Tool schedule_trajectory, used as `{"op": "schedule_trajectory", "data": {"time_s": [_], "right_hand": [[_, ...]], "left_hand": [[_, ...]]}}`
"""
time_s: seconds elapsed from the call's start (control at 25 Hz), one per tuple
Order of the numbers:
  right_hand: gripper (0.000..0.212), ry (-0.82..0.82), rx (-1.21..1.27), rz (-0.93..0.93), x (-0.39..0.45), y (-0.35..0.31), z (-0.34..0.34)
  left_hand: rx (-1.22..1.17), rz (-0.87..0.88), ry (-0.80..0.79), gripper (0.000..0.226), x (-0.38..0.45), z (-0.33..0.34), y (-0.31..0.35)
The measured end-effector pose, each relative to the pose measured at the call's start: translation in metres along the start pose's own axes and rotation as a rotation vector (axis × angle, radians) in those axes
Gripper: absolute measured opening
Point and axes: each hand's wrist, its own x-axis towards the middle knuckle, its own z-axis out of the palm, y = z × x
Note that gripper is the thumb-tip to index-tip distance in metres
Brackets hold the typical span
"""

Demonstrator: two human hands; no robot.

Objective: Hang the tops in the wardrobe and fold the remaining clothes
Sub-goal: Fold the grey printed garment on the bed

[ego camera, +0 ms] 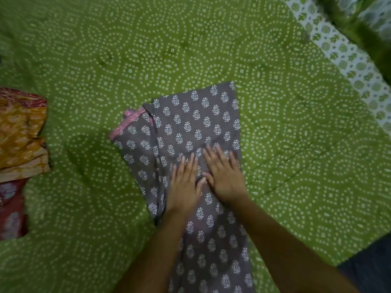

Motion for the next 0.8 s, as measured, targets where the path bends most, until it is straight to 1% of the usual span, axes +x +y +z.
{"op": "schedule_trajectory", "data": {"time_s": [0.04, 0.08, 0.12, 0.16, 0.2, 0.24, 0.28, 0.32, 0.36, 0.4, 0.44, 0.48, 0.56, 0.6, 0.68, 0.72, 0.76, 0.8], "right_hand": [[0.060, 0.011, -0.069, 0.071, 0.022, 0.020, 0.001], [0.063, 0.073, -0.097, 0.207, 0.040, 0.040, 0.001], [0.065, 0.138, -0.070, 0.361, 0.055, 0.053, -0.005], [0.068, 0.158, -0.052, 0.444, 0.062, 0.057, -0.015], [0.069, 0.157, -0.084, 0.385, 0.063, 0.055, -0.022], [0.069, 0.141, -0.151, 0.178, 0.058, 0.050, -0.021], [0.068, 0.071, -0.229, -0.142, 0.046, 0.044, -0.014], [0.065, -0.012, -0.309, -0.466, 0.038, 0.041, -0.008], [0.063, -0.075, -0.353, -0.693, 0.043, 0.046, -0.006], [0.060, -0.110, -0.363, -0.805, 0.061, 0.056, -0.011], [0.058, -0.101, -0.374, -0.795, 0.085, 0.065, -0.016], [0.058, -0.069, -0.396, -0.705, 0.110, 0.072, -0.023], [0.060, -0.002, -0.396, -0.419, 0.151, 0.083, -0.040], [0.064, 0.042, -0.364, -0.231, 0.162, 0.087, -0.047], [0.065, 0.130, -0.146, 0.183, 0.168, 0.078, -0.054], [0.064, 0.181, -0.033, 0.349, 0.161, 0.062, -0.051], [0.063, 0.220, 0.061, 0.447, 0.146, 0.037, -0.048], [0.061, 0.234, 0.116, 0.466, 0.122, 0.014, -0.035]], "left_hand": [[0.061, -0.024, 0.047, 0.068, 0.022, 0.002, -0.016], [0.072, -0.127, 0.117, 0.072, 0.040, -0.002, -0.028], [0.029, -0.261, 0.193, 0.075, 0.052, -0.010, -0.035], [0.004, -0.332, 0.216, 0.078, 0.056, -0.018, -0.032], [0.063, -0.290, 0.208, 0.079, 0.054, -0.021, -0.025], [0.139, -0.110, 0.173, 0.080, 0.044, -0.015, -0.020], [0.230, 0.161, 0.086, 0.081, 0.025, -0.004, -0.016], [0.297, 0.392, 0.020, 0.082, 0.010, 0.004, -0.022], [0.341, 0.519, -0.024, 0.081, 0.010, 0.006, -0.037], [0.344, 0.551, -0.022, 0.079, 0.025, 0.002, -0.052], [0.377, 0.495, 0.004, 0.077, 0.048, -0.007, -0.064], [0.399, 0.405, 0.043, 0.076, 0.073, -0.019, -0.071], [0.393, 0.211, 0.148, 0.076, 0.126, -0.048, -0.072], [0.349, 0.079, 0.178, 0.077, 0.149, -0.062, -0.069], [0.222, -0.136, 0.230, 0.076, 0.172, -0.079, -0.054], [0.190, -0.191, 0.256, 0.073, 0.169, -0.078, -0.043], [0.187, -0.199, 0.273, 0.069, 0.158, -0.074, -0.030], [0.208, -0.170, 0.281, 0.065, 0.137, -0.062, -0.017]]}}
